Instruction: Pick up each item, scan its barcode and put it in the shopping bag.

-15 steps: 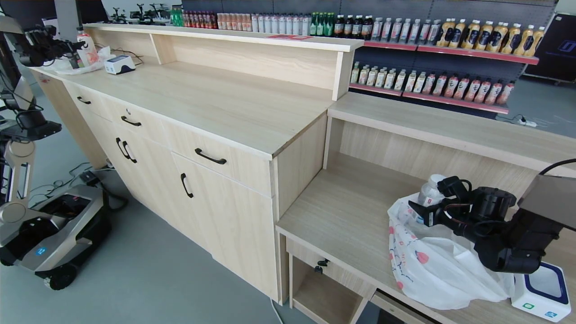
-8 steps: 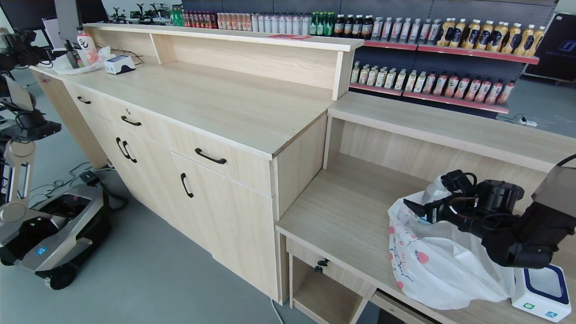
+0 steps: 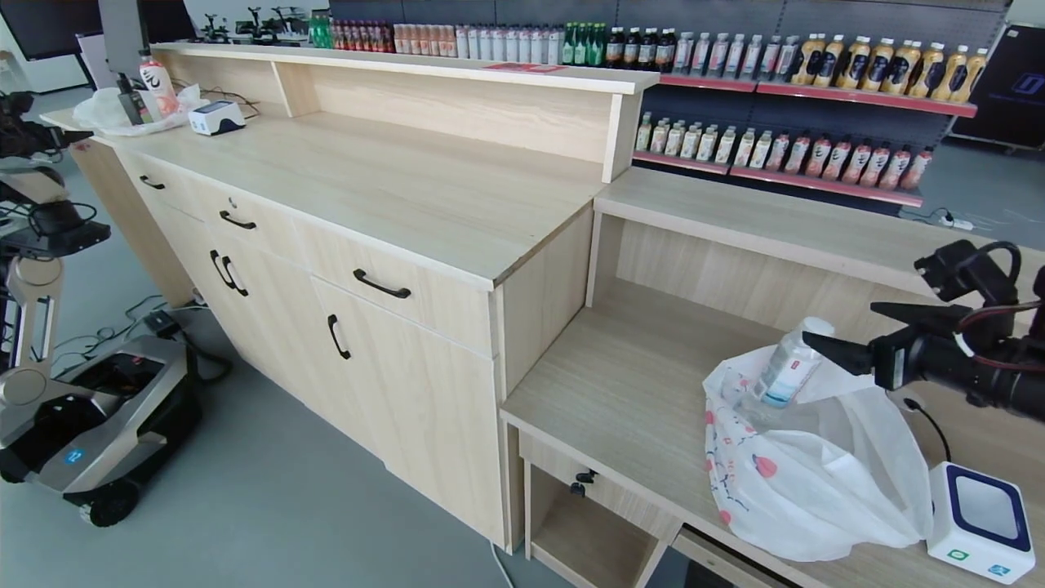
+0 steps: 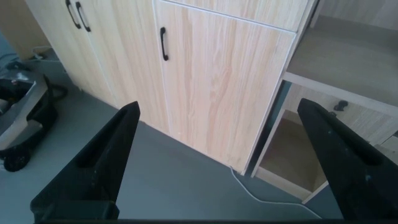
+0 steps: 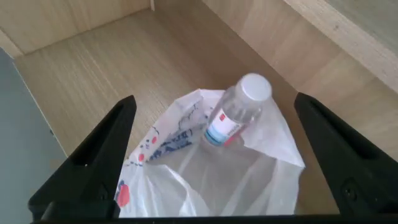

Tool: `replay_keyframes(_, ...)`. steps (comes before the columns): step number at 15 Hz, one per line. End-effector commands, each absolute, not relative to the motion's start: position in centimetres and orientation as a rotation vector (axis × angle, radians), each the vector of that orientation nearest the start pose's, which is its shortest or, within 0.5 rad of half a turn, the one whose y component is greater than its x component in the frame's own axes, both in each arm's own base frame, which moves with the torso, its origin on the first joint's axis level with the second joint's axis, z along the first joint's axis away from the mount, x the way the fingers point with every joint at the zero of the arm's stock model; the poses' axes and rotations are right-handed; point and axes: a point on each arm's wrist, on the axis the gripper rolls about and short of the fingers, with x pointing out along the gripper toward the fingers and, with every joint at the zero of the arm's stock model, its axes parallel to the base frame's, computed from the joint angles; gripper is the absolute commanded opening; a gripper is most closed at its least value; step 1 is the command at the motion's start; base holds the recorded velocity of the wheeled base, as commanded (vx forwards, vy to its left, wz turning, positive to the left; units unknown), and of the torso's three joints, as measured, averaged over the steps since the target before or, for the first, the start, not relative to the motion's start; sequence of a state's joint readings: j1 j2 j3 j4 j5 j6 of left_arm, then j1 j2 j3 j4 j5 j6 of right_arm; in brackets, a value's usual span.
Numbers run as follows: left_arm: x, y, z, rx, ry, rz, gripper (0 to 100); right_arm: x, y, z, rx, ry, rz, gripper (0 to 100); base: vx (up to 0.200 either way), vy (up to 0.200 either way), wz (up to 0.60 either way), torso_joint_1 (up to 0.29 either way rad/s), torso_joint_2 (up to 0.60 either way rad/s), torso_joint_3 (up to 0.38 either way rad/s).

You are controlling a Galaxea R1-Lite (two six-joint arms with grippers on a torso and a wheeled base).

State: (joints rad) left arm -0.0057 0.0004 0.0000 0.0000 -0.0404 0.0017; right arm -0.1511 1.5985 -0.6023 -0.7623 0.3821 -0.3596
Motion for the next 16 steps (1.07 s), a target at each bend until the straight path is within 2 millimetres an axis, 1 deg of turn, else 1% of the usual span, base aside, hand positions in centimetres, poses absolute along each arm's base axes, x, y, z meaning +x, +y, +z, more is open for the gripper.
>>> replay_keyframes(1, -2.3, -0.1, 7.6, 0.002, 0.001, -0.048, 100, 19.4, -3.7, 20.5, -0.405, 0.120, 0.125, 100, 0.000, 0.000, -0.60, -0.007, 0.00, 0.007)
replay_keyframes(2, -2.3, -0.1, 7.6, 0.002, 0.001, -0.046, 100, 18.8, -4.1, 21.3, -0.406, 0.098, 0.103, 100, 0.000, 0.000, -0.60, -0.007, 0.01, 0.007)
replay_keyframes(4, -2.3, -0.1, 7.6, 0.002, 0.001, -0.046, 100, 17.8, -4.8, 21.5, -0.400, 0.115, 0.057, 100, 0.000, 0.000, -0.60, 0.007, 0.00, 0.005)
replay_keyframes(6, -2.3, -0.1, 7.6, 0.002, 0.001, -0.046, 100, 16.9, -5.8, 21.1, -0.387, 0.159, -0.005, 100, 0.000, 0.000, -0.60, 0.002, 0.00, 0.007)
replay_keyframes(8, -2.3, -0.1, 7.6, 0.002, 0.001, -0.046, 100, 15.9, -7.5, 20.0, -0.361, 0.233, -0.101, 100, 0.000, 0.000, -0.60, 0.005, 0.00, 0.000)
replay_keyframes(9, -2.3, -0.1, 7.6, 0.002, 0.001, -0.046, 100, 15.7, -8.2, 19.6, -0.346, 0.270, -0.139, 100, 0.000, 0.000, -0.60, 0.002, 0.00, 0.002)
replay_keyframes(12, -2.3, -0.1, 7.6, 0.002, 0.001, -0.046, 100, 17.0, -10.6, 18.1, -0.296, 0.376, -0.241, 100, 0.000, 0.000, -0.60, 0.001, 0.00, 0.004)
replay_keyframes(13, -2.3, -0.1, 7.5, 0.002, 0.000, -0.046, 100, 17.9, -12.7, 16.4, -0.253, 0.458, -0.287, 100, 0.000, 0.000, 0.00, 0.000, 0.00, 0.000)
replay_keyframes(14, -2.3, -0.1, 7.6, 0.002, 0.001, -0.048, 100, 18.4, -14.3, 15.3, -0.224, 0.500, -0.319, 100, 0.000, 0.000, 0.00, 0.000, 0.00, 0.000)
replay_keyframes(15, -2.3, -0.1, 7.6, 0.002, 0.001, -0.046, 100, 18.4, -15.6, 14.0, -0.189, 0.547, -0.345, 100, 0.000, 0.000, 0.00, 0.000, 0.00, 0.000)
replay_keyframes(16, -2.3, -0.1, 7.5, 0.002, 0.000, -0.048, 100, 18.3, -16.4, 13.3, -0.167, 0.576, -0.363, 100, 0.000, 0.000, 0.00, 0.000, 0.00, 0.000)
